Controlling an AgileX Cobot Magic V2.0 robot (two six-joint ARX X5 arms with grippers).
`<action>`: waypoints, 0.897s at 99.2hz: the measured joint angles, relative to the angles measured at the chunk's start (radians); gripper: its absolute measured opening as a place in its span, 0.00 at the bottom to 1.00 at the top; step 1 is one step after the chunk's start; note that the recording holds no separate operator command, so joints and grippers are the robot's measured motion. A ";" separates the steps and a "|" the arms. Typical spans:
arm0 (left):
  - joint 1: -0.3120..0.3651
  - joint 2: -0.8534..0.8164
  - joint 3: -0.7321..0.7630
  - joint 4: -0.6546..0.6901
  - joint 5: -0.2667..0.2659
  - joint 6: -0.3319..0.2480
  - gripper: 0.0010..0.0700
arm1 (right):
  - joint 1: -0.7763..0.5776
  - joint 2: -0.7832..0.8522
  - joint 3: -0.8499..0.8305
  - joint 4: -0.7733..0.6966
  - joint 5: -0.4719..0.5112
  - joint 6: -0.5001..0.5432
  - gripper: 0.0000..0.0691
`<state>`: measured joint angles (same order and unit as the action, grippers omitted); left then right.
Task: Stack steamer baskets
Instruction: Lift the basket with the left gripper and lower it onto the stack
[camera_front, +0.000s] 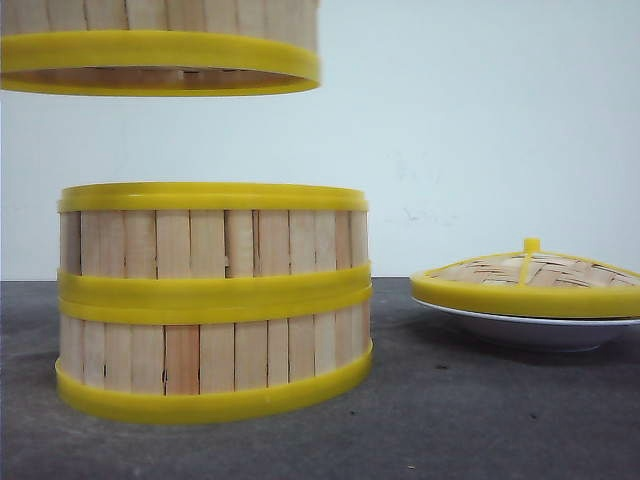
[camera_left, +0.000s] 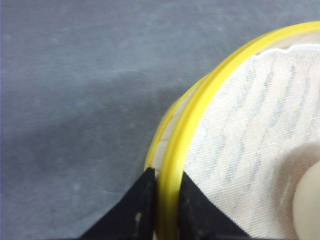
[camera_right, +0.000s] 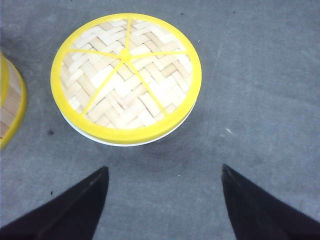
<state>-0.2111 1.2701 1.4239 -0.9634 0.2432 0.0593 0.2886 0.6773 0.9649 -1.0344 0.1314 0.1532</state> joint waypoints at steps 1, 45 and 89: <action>-0.004 0.000 -0.004 0.003 0.000 0.000 0.03 | 0.000 0.000 0.000 0.000 0.000 0.000 0.64; -0.069 0.026 -0.141 0.171 -0.035 -0.033 0.03 | 0.000 0.000 0.000 0.000 0.000 0.000 0.64; -0.069 0.158 -0.141 0.243 -0.050 -0.047 0.03 | 0.000 0.000 0.000 0.000 0.000 0.000 0.64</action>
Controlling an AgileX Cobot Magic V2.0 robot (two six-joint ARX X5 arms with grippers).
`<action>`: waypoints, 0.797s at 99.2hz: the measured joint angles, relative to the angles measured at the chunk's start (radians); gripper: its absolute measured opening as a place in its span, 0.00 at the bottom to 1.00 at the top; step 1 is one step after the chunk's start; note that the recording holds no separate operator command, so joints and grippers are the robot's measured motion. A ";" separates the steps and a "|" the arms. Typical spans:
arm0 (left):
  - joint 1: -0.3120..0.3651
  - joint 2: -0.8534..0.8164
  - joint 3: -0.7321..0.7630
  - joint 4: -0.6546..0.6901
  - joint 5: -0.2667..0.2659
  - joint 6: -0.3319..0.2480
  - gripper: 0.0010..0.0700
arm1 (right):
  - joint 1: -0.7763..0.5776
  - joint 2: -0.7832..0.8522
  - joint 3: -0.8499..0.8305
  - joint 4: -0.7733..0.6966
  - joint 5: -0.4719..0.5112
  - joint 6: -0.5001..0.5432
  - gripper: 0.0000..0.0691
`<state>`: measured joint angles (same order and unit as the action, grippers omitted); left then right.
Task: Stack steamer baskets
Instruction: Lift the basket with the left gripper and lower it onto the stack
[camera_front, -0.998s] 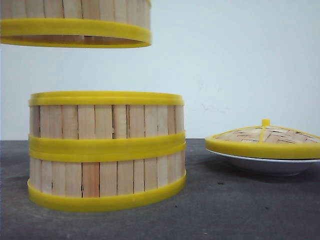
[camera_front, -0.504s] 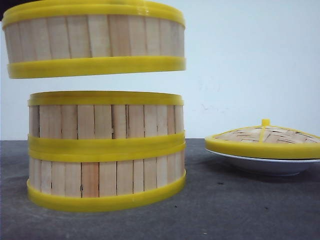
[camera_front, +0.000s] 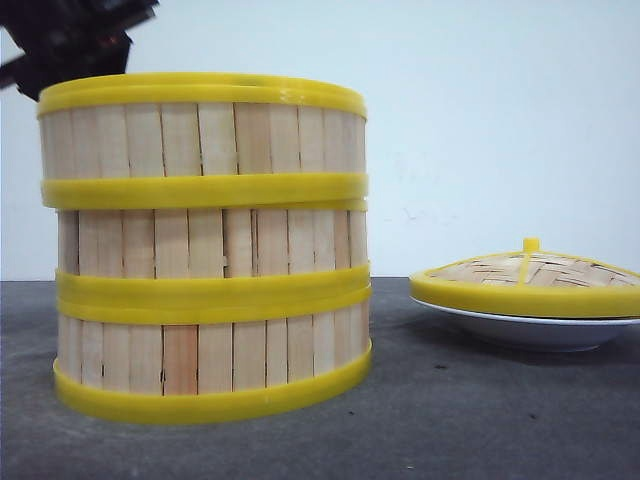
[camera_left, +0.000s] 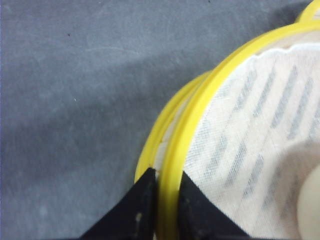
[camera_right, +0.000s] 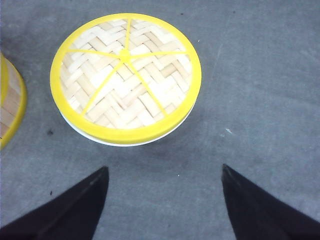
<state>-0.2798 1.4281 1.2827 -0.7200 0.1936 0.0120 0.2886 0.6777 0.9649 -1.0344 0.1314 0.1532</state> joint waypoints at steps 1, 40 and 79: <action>0.000 0.001 0.000 0.002 0.000 0.000 0.03 | 0.000 0.000 0.000 0.000 0.000 0.000 0.64; -0.003 0.027 0.005 0.050 -0.040 -0.001 0.03 | 0.000 0.001 0.000 0.000 0.000 0.000 0.64; -0.005 0.030 0.005 0.059 -0.049 -0.031 0.03 | 0.000 0.001 0.000 0.002 0.000 0.000 0.64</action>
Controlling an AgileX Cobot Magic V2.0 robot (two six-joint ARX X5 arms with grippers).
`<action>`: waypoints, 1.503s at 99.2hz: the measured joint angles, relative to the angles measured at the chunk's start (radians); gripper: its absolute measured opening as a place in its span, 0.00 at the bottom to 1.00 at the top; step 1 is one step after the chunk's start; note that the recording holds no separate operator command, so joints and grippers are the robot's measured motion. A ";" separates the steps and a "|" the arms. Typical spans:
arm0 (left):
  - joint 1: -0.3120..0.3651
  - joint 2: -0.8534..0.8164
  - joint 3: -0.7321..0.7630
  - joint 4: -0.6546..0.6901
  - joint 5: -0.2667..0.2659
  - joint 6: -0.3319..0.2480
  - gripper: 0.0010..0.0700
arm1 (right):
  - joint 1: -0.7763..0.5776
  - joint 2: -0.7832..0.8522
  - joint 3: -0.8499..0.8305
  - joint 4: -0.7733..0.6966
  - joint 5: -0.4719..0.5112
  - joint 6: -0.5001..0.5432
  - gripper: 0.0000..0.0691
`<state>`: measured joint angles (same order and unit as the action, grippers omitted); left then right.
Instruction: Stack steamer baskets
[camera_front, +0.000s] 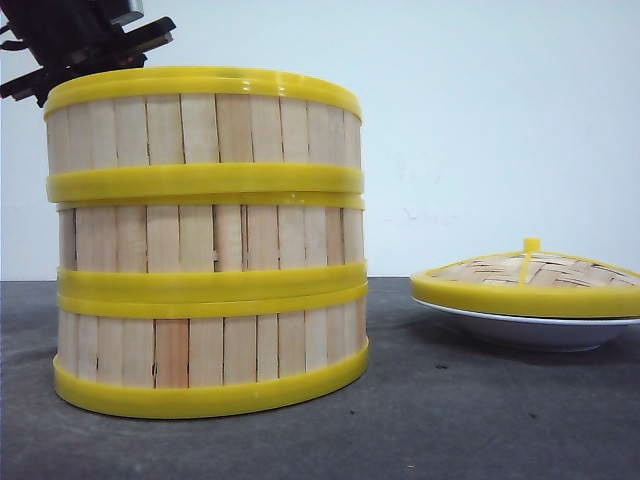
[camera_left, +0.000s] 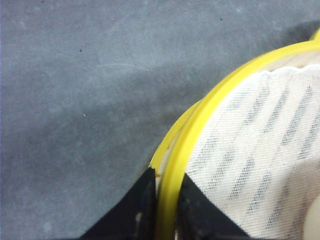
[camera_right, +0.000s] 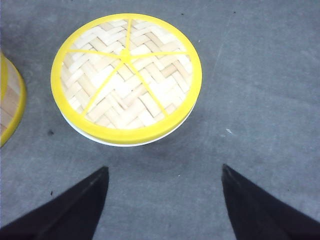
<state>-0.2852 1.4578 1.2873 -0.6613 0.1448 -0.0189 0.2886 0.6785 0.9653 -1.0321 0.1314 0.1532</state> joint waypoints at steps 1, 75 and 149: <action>0.000 0.000 0.000 0.000 0.000 0.000 0.03 | 0.000 0.000 0.000 0.000 0.000 0.000 0.64; -0.001 0.005 0.000 0.019 0.006 -0.019 0.03 | 0.000 0.000 0.000 0.000 0.000 0.000 0.64; 0.000 0.019 0.000 0.074 0.014 -0.063 0.36 | 0.000 0.000 0.000 0.008 0.000 0.000 0.64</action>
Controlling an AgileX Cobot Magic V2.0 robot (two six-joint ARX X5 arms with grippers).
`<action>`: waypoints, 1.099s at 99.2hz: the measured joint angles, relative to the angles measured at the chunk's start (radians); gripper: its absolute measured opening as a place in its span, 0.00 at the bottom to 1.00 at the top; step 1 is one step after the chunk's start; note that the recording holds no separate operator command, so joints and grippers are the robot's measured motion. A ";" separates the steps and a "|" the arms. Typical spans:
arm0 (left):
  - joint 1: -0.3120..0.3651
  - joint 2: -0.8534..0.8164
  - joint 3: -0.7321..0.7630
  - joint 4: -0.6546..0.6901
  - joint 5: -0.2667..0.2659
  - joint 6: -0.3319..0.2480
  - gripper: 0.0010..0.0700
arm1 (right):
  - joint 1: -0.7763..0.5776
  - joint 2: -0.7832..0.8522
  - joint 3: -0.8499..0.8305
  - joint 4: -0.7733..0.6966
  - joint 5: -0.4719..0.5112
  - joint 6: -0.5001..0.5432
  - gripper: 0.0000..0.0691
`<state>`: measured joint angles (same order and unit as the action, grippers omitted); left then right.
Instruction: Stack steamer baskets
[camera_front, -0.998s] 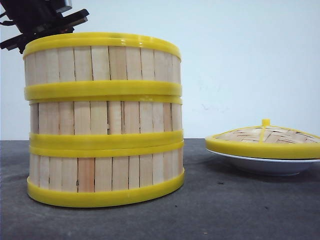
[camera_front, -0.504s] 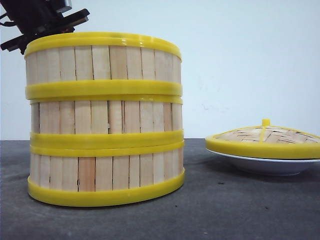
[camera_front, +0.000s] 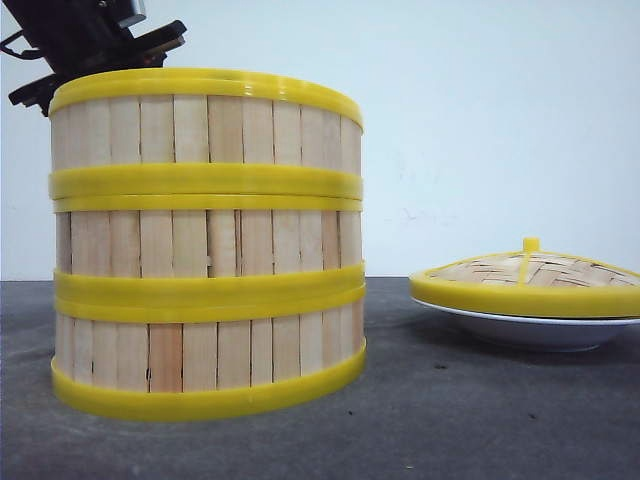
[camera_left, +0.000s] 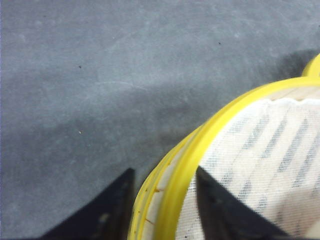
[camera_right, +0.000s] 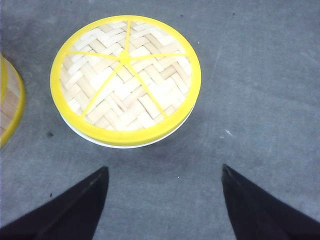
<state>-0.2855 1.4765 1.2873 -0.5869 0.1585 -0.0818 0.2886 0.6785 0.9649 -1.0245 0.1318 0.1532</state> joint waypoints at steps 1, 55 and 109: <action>0.000 0.000 0.000 0.000 0.000 0.000 0.37 | 0.000 0.000 0.000 0.003 0.000 0.000 0.64; 0.009 -0.182 0.008 -0.035 0.000 -0.011 0.39 | -0.001 0.191 -0.100 0.402 -0.127 -0.010 0.64; 0.103 -0.343 0.011 -0.337 -0.130 0.084 0.39 | -0.018 0.695 -0.100 0.821 -0.237 -0.027 0.64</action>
<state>-0.1822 1.1332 1.2987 -0.9237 0.0280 0.0021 0.2710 1.3735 0.8650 -0.2039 -0.1051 0.1257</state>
